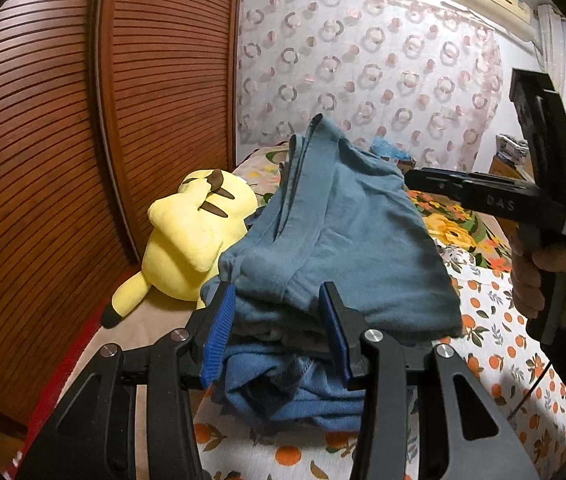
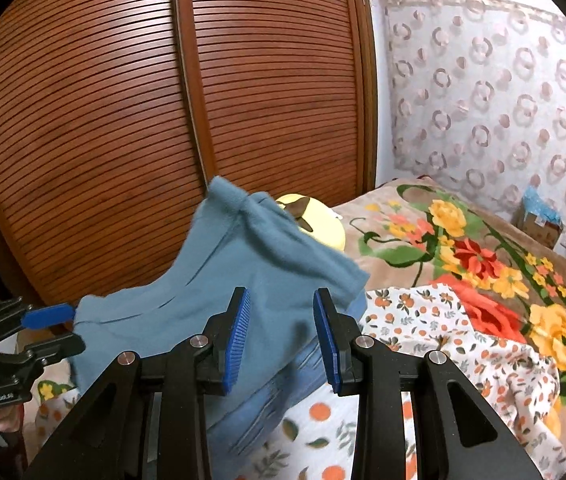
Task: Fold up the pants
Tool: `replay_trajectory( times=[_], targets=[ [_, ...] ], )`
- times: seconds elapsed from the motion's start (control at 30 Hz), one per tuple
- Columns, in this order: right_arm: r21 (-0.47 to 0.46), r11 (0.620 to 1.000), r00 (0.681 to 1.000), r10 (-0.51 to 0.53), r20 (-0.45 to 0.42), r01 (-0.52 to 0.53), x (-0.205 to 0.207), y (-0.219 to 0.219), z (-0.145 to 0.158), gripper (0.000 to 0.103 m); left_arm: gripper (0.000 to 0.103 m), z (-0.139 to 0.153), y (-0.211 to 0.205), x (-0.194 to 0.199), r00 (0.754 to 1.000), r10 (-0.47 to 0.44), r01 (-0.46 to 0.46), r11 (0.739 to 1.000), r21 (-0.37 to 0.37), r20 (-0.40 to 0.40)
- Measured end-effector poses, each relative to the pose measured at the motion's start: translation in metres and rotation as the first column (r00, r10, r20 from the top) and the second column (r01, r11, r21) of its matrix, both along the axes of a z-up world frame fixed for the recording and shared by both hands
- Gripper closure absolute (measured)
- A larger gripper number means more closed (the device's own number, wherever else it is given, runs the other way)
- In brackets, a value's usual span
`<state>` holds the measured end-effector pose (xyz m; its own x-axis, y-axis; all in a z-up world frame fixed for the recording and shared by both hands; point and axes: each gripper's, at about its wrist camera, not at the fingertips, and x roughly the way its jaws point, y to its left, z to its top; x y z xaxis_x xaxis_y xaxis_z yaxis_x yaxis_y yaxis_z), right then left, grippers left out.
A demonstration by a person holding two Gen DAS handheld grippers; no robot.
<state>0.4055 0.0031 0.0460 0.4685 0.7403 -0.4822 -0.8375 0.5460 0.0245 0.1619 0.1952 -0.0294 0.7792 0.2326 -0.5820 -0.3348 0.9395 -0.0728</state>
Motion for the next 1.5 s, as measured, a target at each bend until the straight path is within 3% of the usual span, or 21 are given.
replay_trajectory(
  times=[0.37,0.4,0.43,0.57,0.8,1.3,1.4,1.5],
  targets=[
    [0.003,0.999,0.999,-0.04,0.003,0.04,-0.05,-0.027,-0.002,0.069,0.052,0.003,-0.009,-0.02,0.999,-0.037,0.037,0.999,0.019,-0.011],
    [0.003,0.999,0.999,-0.046,0.005,0.046,-0.054,-0.031,-0.001,0.069,0.049,0.003,-0.01,-0.021,0.999,-0.041,0.041,0.999,0.021,-0.009],
    [0.005,0.999,0.999,-0.05,0.006,0.05,-0.06,-0.034,-0.001,0.069,0.038,0.004,-0.011,-0.023,0.999,-0.045,0.045,0.999,0.021,-0.003],
    [0.009,0.998,0.998,-0.066,0.01,0.066,-0.076,-0.043,-0.001,0.069,0.023,0.008,-0.016,-0.032,0.998,-0.068,0.068,0.998,0.019,0.016],
    [0.006,0.997,0.997,-0.079,0.015,0.079,-0.104,-0.057,-0.003,0.069,0.016,0.009,-0.028,-0.043,0.994,-0.109,0.108,0.994,0.027,0.017],
    [0.022,0.99,0.99,-0.139,0.027,0.138,-0.151,-0.083,-0.002,0.068,0.015,0.008,-0.047,-0.059,0.982,-0.186,0.185,0.983,0.015,0.028],
    [0.027,0.986,0.986,-0.163,0.03,0.163,-0.162,-0.09,-0.004,0.058,0.015,0.009,-0.051,-0.061,0.978,-0.205,0.205,0.979,0.009,0.04],
    [0.037,0.982,0.982,-0.189,0.031,0.188,-0.173,-0.1,-0.005,0.058,0.015,0.009,-0.054,-0.064,0.974,-0.223,0.223,0.975,-0.002,0.046]
  ],
)
